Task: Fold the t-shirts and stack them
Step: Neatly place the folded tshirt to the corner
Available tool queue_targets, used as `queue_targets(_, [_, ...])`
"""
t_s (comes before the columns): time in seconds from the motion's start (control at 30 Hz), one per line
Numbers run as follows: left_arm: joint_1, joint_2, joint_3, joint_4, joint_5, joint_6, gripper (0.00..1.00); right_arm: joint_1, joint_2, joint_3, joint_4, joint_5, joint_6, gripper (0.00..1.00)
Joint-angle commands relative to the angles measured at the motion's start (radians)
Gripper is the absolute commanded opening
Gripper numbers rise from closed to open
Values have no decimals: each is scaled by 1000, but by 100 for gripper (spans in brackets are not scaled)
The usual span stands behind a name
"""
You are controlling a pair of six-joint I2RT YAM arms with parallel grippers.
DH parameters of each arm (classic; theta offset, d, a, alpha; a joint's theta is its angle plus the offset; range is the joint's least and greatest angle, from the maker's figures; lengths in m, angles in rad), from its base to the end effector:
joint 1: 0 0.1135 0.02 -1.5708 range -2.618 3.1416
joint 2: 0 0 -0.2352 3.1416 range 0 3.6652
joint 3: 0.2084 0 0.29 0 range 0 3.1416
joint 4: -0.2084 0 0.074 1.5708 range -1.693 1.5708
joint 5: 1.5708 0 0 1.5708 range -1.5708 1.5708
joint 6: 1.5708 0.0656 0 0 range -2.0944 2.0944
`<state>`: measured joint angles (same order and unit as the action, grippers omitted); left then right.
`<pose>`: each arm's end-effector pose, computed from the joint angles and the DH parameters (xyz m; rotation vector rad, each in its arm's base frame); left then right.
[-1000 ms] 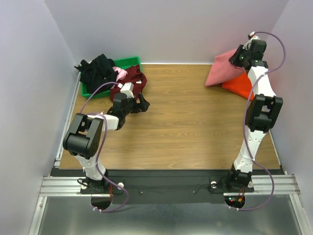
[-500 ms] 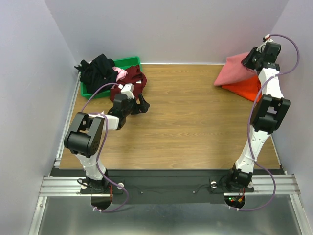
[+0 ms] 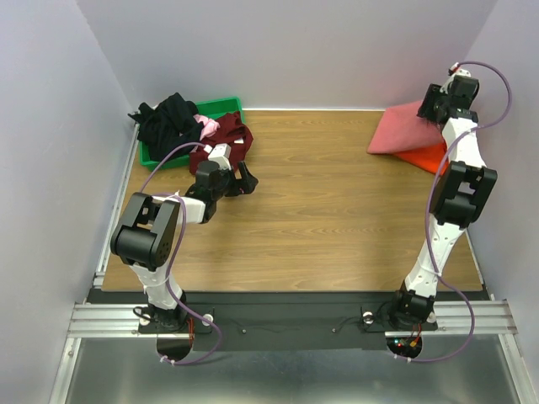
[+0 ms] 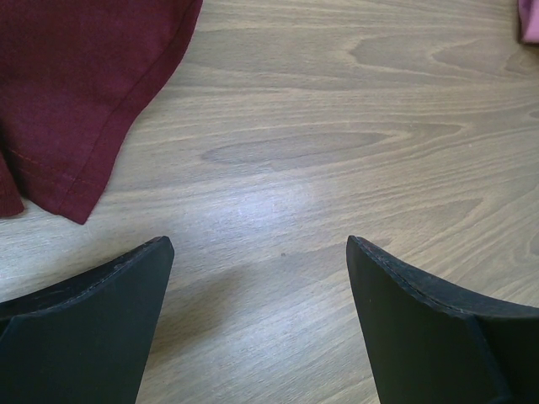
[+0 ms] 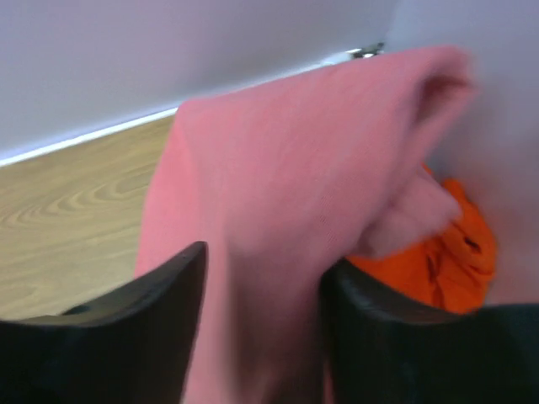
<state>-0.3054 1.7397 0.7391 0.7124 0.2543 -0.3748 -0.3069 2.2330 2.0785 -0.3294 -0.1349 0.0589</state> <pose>0.3718 -0.1345 0.0998 0.1154 1.9063 -0.7026 0.5529 -0.1660 0.2499 0.2904 2.0293 -0.0158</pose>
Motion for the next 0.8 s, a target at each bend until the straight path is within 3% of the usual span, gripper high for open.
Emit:
queue_targets(0.0, [6,-14,3,19,2,17,96,-6,-67,-23,64,129,-54,68])
queue_targets(0.23, [6,-39,-6,18,0,19,96,-8,-153,-90,73,250,-120,87])
queue_targets(0.37, [6,-55,-15,18,-6,19,96,-8,-222,-170,95,238,-134,99])
queue_targets(0.6, [6,-141,-53,19,-58,24,96,3,-412,-417,212,84,-27,100])
queue_targets(0.77, [0,-273,-112,9,-108,22,96,127,-593,-638,320,23,81,100])
